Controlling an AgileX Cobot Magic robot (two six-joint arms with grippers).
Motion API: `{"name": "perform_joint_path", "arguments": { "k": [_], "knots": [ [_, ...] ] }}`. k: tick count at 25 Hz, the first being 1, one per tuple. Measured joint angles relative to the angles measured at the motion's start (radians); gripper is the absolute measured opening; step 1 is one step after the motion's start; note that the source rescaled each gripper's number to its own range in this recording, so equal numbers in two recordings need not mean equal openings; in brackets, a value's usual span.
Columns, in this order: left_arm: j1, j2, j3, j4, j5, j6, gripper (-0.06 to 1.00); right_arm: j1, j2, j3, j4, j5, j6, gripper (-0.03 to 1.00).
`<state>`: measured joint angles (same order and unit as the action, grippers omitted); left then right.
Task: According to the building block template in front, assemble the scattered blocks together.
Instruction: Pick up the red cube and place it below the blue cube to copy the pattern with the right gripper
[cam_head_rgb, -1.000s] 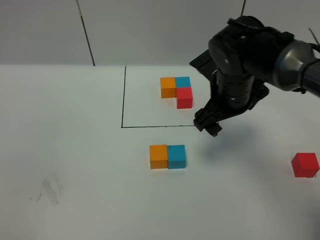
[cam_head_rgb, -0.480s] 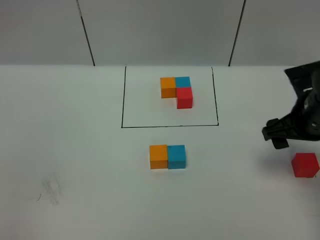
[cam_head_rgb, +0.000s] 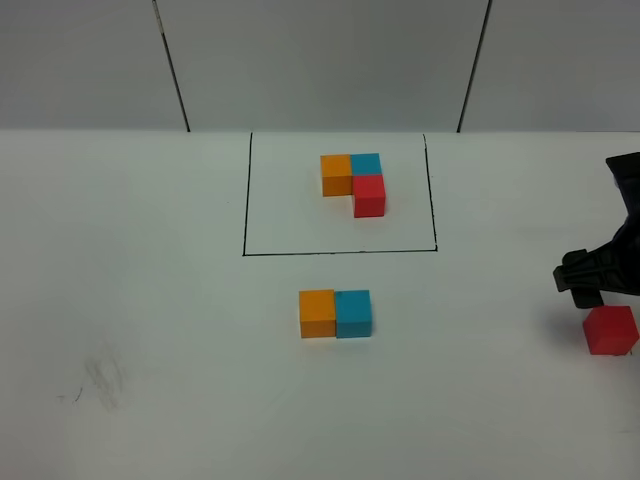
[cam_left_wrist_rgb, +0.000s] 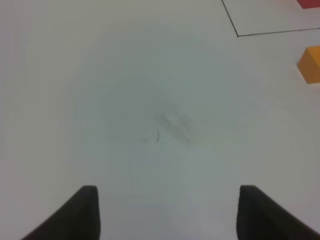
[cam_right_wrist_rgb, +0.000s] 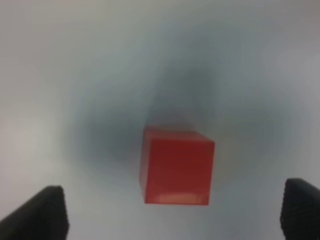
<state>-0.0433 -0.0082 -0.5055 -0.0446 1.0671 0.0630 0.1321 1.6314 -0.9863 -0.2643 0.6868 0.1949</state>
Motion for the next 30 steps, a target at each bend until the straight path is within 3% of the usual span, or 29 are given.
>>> {"name": "perform_joint_path", "arguments": {
  "k": [30],
  "knots": [
    [0.0, 0.0, 0.0, 0.0, 0.0, 0.0, 0.33, -0.056, 0.22, 0.01, 0.005, -0.097, -0.017, 0.8]
  ]
}}
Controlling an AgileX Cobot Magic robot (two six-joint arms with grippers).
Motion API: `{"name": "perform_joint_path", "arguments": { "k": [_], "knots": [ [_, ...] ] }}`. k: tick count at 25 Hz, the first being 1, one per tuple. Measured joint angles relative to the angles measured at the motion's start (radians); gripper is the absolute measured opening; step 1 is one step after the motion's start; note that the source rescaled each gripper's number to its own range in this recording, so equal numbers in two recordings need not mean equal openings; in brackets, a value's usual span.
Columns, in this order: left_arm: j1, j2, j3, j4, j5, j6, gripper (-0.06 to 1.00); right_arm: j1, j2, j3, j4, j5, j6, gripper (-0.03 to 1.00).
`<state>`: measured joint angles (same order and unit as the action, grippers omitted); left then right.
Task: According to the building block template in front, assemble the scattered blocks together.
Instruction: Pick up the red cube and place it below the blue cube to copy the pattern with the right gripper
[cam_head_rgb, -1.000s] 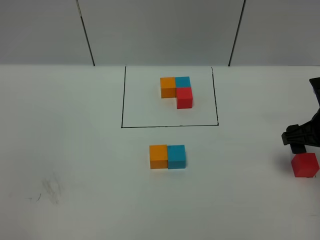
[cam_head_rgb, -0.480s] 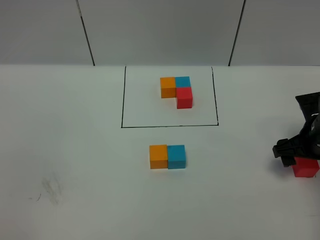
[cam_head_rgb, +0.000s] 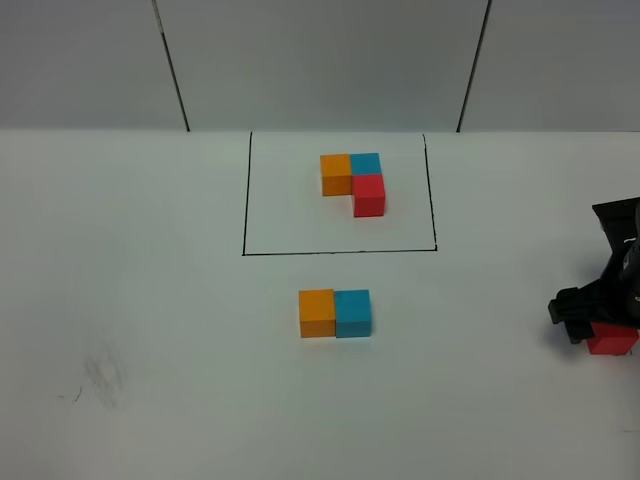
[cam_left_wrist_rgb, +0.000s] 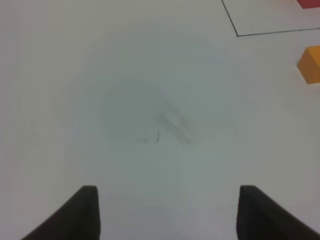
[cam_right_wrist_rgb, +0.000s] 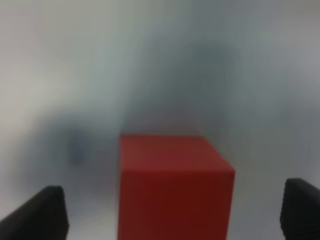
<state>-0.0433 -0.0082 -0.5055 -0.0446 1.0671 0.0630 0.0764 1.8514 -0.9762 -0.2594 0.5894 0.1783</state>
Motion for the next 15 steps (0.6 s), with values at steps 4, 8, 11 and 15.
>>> {"name": "perform_joint_path", "arguments": {
  "k": [4, 8, 11, 15],
  "knots": [
    [0.0, 0.0, 0.0, 0.0, 0.0, 0.0, 0.33, 0.0, 0.022, 0.0, 0.012, -0.008, -0.006, 0.8],
    [0.0, 0.0, 0.0, 0.0, 0.0, 0.0, 0.33, 0.0, 0.031, 0.0, 0.016, -0.012, -0.016, 0.79],
    [0.0, 0.0, 0.0, 0.0, 0.0, 0.0, 0.33, 0.0, 0.031, 0.0, 0.016, -0.018, -0.022, 0.67],
    [0.0, 0.0, 0.0, 0.0, 0.0, 0.0, 0.33, 0.0, 0.031, 0.0, 0.018, -0.019, -0.023, 0.26]
  ]
}}
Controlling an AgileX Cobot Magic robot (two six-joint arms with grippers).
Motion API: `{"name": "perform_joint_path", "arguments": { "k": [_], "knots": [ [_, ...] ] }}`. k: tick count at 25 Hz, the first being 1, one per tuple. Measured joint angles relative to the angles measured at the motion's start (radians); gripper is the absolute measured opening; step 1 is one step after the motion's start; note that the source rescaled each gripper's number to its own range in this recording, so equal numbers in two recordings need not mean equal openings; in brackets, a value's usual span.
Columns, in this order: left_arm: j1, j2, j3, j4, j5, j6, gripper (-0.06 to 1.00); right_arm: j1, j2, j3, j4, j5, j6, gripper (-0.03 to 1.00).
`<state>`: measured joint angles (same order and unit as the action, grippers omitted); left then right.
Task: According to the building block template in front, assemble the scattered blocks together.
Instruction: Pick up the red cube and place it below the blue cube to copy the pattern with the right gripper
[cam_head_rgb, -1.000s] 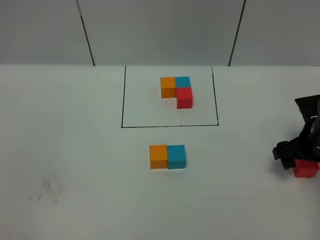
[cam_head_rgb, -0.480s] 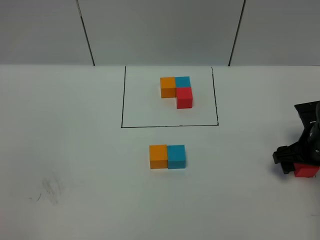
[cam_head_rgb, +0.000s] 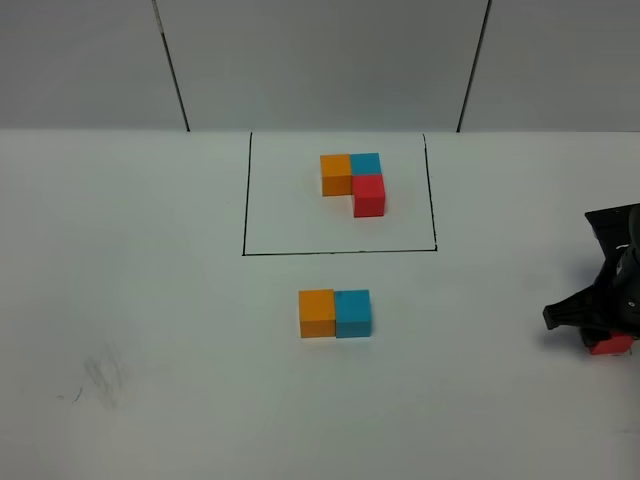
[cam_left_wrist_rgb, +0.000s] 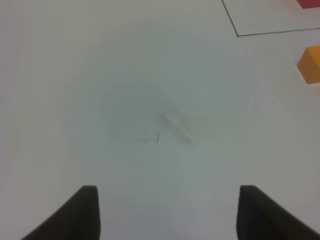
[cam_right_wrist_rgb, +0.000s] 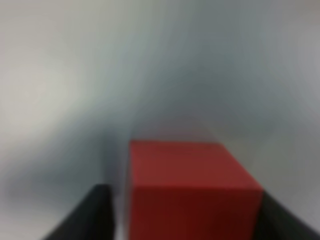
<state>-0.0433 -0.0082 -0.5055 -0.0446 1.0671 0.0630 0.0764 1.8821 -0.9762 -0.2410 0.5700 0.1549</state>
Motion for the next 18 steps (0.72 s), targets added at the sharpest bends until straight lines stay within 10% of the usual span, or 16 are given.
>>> {"name": "perform_joint_path", "arguments": {
  "k": [18],
  "knots": [
    [0.0, 0.0, 0.0, 0.0, 0.0, 0.0, 0.33, 0.087, -0.399, 0.001, 0.084, 0.215, 0.072, 0.27]
  ]
}}
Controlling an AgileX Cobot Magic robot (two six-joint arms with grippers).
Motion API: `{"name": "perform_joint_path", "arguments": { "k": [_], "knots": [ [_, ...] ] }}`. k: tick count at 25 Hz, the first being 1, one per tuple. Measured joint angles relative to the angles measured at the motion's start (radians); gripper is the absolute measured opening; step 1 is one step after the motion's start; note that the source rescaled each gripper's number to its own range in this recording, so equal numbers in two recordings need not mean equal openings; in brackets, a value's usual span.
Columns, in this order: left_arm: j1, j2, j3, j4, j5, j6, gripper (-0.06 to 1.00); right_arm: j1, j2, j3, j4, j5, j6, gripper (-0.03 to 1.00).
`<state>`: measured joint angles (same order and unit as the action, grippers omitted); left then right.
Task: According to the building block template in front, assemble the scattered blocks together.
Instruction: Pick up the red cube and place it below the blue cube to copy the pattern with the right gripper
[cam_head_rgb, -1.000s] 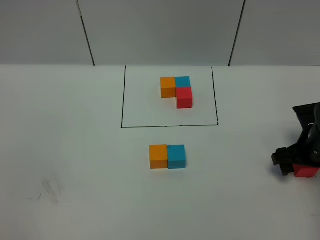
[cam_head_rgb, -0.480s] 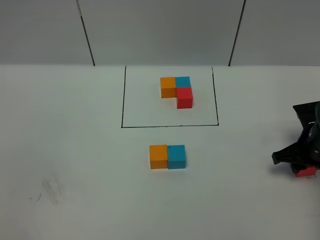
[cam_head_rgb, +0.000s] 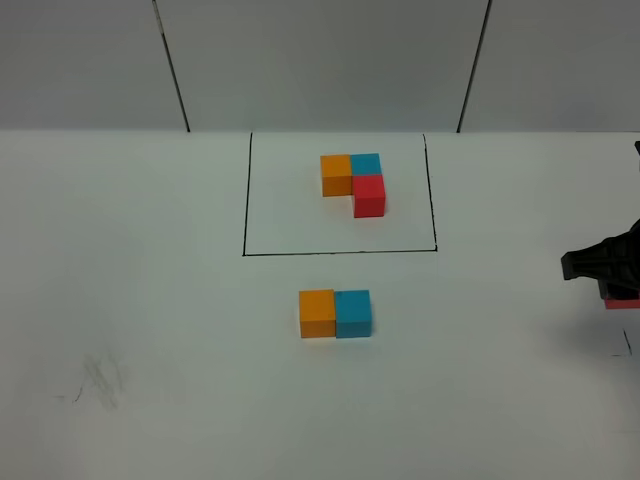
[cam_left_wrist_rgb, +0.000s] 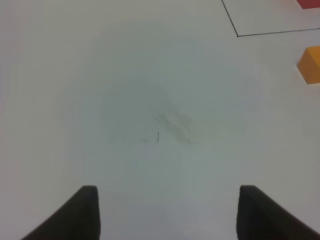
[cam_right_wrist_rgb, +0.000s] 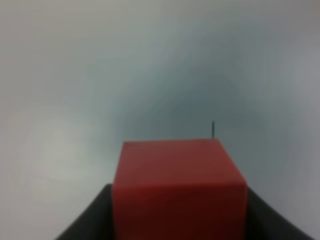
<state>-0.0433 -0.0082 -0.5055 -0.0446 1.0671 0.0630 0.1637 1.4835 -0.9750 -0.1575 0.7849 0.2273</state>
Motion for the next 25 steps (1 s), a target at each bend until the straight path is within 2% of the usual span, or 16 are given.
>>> {"name": "perform_joint_path", "arguments": {
  "k": [5, 8, 10, 15, 18, 21, 25],
  "knots": [
    [0.0, 0.0, 0.0, 0.0, 0.0, 0.0, 0.33, 0.142, -0.066, 0.0, 0.01, 0.086, 0.122, 0.27],
    [0.0, 0.0, 0.0, 0.0, 0.0, 0.0, 0.33, 0.275, -0.069, 0.0, -0.014, 0.111, 0.239, 0.27],
    [0.0, 0.0, 0.0, 0.0, 0.0, 0.0, 0.33, 0.378, -0.069, 0.0, -0.052, 0.123, 0.375, 0.27],
    [0.0, 0.0, 0.0, 0.0, 0.0, 0.0, 0.33, 0.611, -0.046, 0.0, -0.176, 0.167, 0.832, 0.27],
    [0.0, 0.0, 0.0, 0.0, 0.0, 0.0, 0.33, 0.717, 0.0, 0.0, -0.205, 0.183, 1.0, 0.27],
    [0.0, 0.0, 0.0, 0.0, 0.0, 0.0, 0.33, 0.772, 0.057, 0.0, -0.21, 0.143, 1.043, 0.27],
    [0.0, 0.0, 0.0, 0.0, 0.0, 0.0, 0.33, 0.798, 0.119, 0.0, -0.188, 0.024, 1.027, 0.27]
  ]
}}
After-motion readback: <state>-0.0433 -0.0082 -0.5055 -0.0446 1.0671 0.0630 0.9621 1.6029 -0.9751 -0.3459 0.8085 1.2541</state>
